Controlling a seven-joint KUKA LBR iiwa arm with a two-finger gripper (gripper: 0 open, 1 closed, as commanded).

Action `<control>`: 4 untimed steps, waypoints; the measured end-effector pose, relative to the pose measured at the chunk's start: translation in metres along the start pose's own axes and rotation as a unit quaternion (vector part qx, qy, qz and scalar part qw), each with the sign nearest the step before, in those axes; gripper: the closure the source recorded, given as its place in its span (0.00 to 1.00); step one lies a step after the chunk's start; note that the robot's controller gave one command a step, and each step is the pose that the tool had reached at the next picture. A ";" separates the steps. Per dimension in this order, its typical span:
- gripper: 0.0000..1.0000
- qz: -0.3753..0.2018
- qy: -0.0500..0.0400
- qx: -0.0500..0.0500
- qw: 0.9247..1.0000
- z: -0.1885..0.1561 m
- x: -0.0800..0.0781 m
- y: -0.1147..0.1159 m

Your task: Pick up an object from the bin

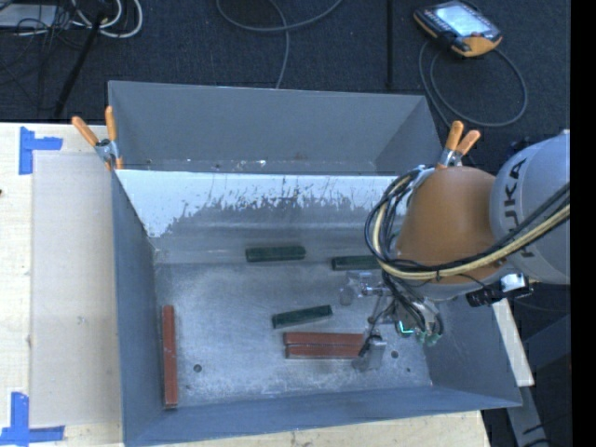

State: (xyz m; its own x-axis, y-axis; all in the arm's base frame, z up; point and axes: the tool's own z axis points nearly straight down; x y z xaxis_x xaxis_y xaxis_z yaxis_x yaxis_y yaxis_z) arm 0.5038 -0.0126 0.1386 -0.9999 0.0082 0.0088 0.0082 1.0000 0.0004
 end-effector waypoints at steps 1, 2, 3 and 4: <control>0.00 0.000 -0.003 0.000 1.000 -0.003 -0.002 0.000; 0.00 -0.028 -0.008 0.001 1.000 0.025 -0.041 0.026; 1.00 0.003 -0.005 -0.001 1.000 0.066 -0.025 -0.017; 0.00 0.003 -0.005 0.000 1.000 0.068 -0.024 -0.018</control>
Offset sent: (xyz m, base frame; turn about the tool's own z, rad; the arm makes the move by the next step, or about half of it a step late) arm 0.0715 0.0533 -0.0577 -0.0971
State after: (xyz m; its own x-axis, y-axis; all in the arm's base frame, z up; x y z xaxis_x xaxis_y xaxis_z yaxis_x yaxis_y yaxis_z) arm 0.5274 -0.0307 0.0702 -0.9999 0.0148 -0.0009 0.0148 0.9999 0.0007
